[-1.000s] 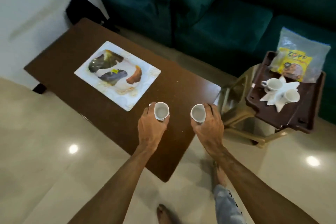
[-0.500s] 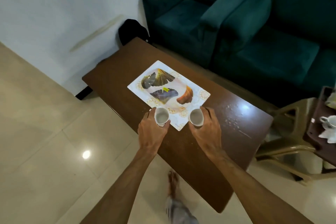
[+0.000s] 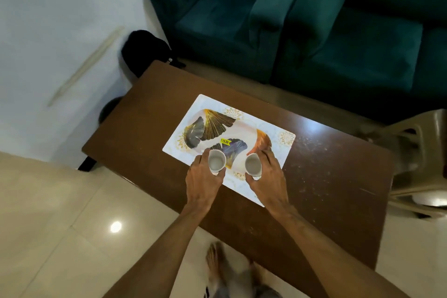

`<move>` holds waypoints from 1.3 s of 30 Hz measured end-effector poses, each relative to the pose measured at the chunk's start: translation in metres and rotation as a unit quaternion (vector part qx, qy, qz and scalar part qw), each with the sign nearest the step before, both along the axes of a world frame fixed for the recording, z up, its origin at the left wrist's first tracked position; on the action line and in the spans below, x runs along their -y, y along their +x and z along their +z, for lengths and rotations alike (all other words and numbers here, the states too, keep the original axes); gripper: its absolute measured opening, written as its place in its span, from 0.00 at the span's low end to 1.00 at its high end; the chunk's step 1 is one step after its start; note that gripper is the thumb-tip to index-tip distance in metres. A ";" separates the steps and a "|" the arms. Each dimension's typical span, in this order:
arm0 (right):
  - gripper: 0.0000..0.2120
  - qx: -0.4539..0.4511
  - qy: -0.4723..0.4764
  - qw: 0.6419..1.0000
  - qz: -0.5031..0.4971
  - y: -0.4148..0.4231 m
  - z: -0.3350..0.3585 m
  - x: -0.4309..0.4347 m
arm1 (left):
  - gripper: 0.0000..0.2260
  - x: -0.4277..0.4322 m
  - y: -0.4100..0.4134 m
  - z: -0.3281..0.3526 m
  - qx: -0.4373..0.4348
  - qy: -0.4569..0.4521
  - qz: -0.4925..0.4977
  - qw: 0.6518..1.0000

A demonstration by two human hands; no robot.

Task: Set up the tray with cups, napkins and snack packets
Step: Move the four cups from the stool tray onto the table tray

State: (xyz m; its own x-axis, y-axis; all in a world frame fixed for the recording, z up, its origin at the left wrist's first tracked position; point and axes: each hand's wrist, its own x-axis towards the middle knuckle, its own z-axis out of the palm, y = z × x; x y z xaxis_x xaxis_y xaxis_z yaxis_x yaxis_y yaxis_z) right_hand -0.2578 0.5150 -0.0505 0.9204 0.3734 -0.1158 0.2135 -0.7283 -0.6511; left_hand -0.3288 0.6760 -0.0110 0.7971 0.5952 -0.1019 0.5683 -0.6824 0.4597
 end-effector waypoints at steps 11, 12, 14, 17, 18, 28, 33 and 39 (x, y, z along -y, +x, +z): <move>0.34 -0.047 -0.037 0.991 -0.116 0.058 -0.077 -0.095 | 0.30 -0.087 0.112 -0.096 -0.014 -0.034 -0.087 0.996; 0.34 -0.050 -0.040 0.989 -0.130 0.062 -0.081 -0.101 | 0.30 -0.093 0.118 -0.102 -0.015 -0.032 -0.095 0.995; 0.33 -0.046 -0.053 0.986 -0.150 0.071 -0.091 -0.114 | 0.30 -0.104 0.133 -0.113 -0.023 -0.028 -0.112 0.993; 0.33 -0.043 -0.086 0.984 -0.150 0.080 -0.096 -0.128 | 0.30 -0.113 0.144 -0.121 -0.033 -0.012 -0.120 0.992; 0.33 -0.045 -0.093 0.983 -0.151 0.083 -0.097 -0.132 | 0.30 -0.116 0.146 -0.123 -0.034 -0.011 -0.122 0.992; 0.39 -0.040 -0.076 0.982 -0.166 0.069 -0.088 -0.126 | 0.41 -0.117 0.127 -0.115 -0.013 -0.013 -0.109 0.994; 0.30 -0.024 -0.039 0.982 -0.186 0.048 -0.067 -0.088 | 0.34 -0.087 0.103 -0.094 0.006 -0.005 -0.119 0.993; 0.27 -0.003 -0.034 0.976 -0.216 0.026 -0.027 0.003 | 0.27 -0.002 0.087 -0.056 0.021 -0.024 -0.178 0.984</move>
State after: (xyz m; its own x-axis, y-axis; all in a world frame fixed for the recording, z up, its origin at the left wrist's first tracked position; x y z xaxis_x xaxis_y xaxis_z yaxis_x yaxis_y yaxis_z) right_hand -0.2314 0.5118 -0.0776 0.9895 -0.0580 -0.1322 -0.1263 -0.7916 -0.5979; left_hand -0.2417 0.6782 -0.0669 0.9582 0.2729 -0.0860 0.2773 -0.8115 0.5144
